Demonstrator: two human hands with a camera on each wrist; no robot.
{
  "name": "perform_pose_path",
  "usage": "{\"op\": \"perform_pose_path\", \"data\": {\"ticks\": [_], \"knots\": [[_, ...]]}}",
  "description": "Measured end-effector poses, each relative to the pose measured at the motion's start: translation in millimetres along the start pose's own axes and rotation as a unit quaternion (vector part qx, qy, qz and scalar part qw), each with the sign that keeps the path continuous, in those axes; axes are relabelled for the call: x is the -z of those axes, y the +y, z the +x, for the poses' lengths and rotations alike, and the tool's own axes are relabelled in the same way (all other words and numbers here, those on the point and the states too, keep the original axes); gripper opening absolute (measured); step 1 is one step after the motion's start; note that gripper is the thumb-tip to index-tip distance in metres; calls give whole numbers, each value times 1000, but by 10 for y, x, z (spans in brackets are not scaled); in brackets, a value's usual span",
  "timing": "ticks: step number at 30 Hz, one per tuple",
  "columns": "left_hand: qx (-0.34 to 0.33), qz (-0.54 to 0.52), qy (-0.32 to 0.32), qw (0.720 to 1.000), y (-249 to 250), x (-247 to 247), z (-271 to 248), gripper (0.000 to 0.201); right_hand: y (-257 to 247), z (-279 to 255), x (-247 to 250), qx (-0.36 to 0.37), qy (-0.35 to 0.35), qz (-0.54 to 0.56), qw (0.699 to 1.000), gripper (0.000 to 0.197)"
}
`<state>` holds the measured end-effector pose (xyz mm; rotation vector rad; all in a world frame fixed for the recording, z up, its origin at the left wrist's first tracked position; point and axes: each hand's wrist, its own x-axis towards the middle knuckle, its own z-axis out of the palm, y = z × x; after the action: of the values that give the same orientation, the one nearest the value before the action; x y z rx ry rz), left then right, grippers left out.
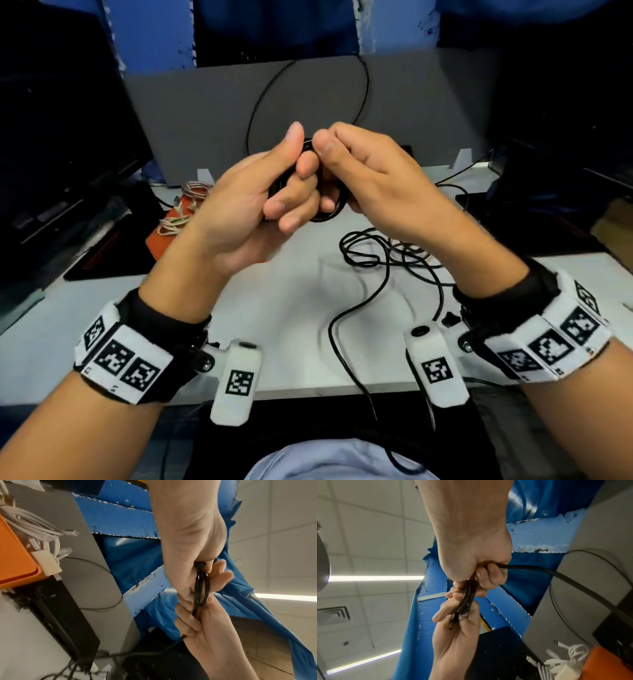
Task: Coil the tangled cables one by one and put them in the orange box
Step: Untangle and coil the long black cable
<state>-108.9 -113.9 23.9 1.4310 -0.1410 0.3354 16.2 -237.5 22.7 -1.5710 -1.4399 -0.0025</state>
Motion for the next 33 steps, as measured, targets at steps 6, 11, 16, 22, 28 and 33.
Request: {"op": "perform_pose_path", "data": {"ticks": [6, 11, 16, 22, 28, 33], "knots": [[45, 156, -14, 987, 126, 107, -106, 33, -43, -51, 94, 53, -74, -115, 989, 46], [51, 113, -22, 992, 87, 59, -105, 26, -58, -61, 73, 37, -17, -104, 994, 49], [83, 56, -108, 989, 43, 23, -122, 38, -46, -73, 98, 36, -36, -141, 989, 65], [3, -124, -37, 992, 65, -68, -59, 34, 62, 50, 84, 25, 91, -73, 993, 42], [-139, -215, 106, 961, 81, 1, 2, 36, 107, 7, -54, -66, -52, -2, 996, 21], [-192, 176, 204, 944, -50, 90, 95, 31, -23, -125, -297, -141, -227, 80, 960, 34]]}}
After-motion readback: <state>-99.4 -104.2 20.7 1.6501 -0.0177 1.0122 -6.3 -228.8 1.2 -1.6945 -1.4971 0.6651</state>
